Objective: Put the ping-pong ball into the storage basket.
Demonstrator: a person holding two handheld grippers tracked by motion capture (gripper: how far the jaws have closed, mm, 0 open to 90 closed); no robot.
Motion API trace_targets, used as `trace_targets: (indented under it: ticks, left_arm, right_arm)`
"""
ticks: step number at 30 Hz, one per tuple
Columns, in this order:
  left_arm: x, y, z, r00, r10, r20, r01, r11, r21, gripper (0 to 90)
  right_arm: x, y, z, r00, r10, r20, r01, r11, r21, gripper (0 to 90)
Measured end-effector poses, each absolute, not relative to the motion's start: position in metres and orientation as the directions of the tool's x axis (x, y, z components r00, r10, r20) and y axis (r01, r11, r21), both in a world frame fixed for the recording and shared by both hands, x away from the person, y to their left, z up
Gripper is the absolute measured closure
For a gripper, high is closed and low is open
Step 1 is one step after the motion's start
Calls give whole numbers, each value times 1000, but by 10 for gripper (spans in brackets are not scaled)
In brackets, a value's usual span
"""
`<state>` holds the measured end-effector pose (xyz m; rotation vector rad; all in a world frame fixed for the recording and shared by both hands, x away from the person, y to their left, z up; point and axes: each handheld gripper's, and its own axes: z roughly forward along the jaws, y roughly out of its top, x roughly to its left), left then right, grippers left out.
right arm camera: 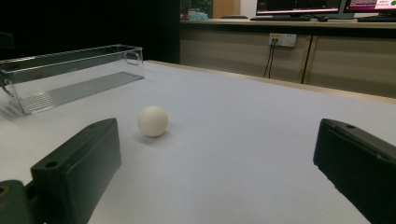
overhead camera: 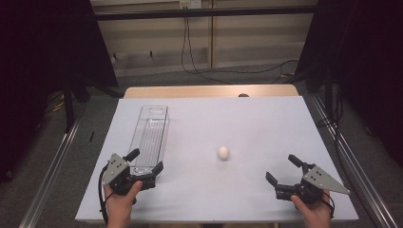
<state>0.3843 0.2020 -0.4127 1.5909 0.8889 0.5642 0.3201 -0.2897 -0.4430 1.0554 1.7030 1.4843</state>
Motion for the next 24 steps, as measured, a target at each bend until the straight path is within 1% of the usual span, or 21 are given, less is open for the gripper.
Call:
trace_targets:
  ticks: [2,4,12,15,24]
  left_arm:
    - [384,201,-412,592,798,-112,240,-42,970,22]
    - [386,197,-412,613,782,-108,240,-54,969,22]
    - [387,192,-411,609,785,-115,246,-50,968,22]
    - [389,190,-409,626,774,-94,239,-76,968,22]
    - [391,180,-409,640,762,-99,258,-93,962,21]
  right_arm:
    - [320,-290,-443,-479,877,42,160,40,986,2]
    - [320,-290,-443,-474,880,43,161,38,986,2]
    - [320,-290,-443,-468,883,43,158,36,987,2]
    - [321,-291,-444,-466,883,45,162,35,986,2]
    - [321,-289,-444,-472,881,41,160,40,986,3]
